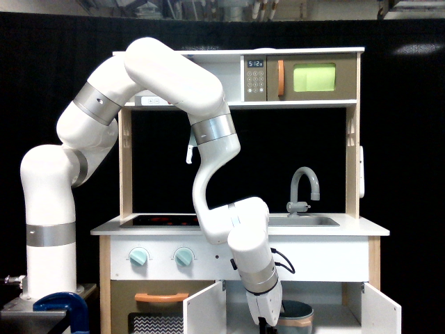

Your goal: Put the bowl inside the kitchen cabinet

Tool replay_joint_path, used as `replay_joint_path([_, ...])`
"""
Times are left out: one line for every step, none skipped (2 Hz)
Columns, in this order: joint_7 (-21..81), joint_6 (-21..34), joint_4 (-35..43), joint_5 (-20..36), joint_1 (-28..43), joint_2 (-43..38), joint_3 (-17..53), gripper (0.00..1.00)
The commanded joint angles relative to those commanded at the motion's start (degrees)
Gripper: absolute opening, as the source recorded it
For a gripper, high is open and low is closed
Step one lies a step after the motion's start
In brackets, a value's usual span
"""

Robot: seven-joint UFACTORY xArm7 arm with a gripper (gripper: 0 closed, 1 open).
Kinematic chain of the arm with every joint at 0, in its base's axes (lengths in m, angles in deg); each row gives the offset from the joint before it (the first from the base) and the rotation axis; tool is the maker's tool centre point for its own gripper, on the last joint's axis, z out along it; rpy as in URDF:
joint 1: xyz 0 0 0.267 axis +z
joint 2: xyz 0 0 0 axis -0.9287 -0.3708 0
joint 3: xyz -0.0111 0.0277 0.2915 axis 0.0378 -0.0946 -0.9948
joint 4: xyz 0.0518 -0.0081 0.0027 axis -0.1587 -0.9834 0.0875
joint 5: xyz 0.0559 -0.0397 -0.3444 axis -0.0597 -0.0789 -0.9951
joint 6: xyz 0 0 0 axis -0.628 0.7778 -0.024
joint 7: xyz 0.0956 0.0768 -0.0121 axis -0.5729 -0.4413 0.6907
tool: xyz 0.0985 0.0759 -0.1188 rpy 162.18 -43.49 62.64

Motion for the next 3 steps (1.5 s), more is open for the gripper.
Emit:
replay_joint_path([-1.8,0.9,-1.9,-3.0,-1.6,2.8,0.3,1.0])
replay_joint_path([-7.6,3.7,-5.8,-11.0,-4.2,10.3,1.8,1.0])
replay_joint_path([-13.0,12.8,-13.4,-26.2,-11.0,24.3,8.7,1.0])
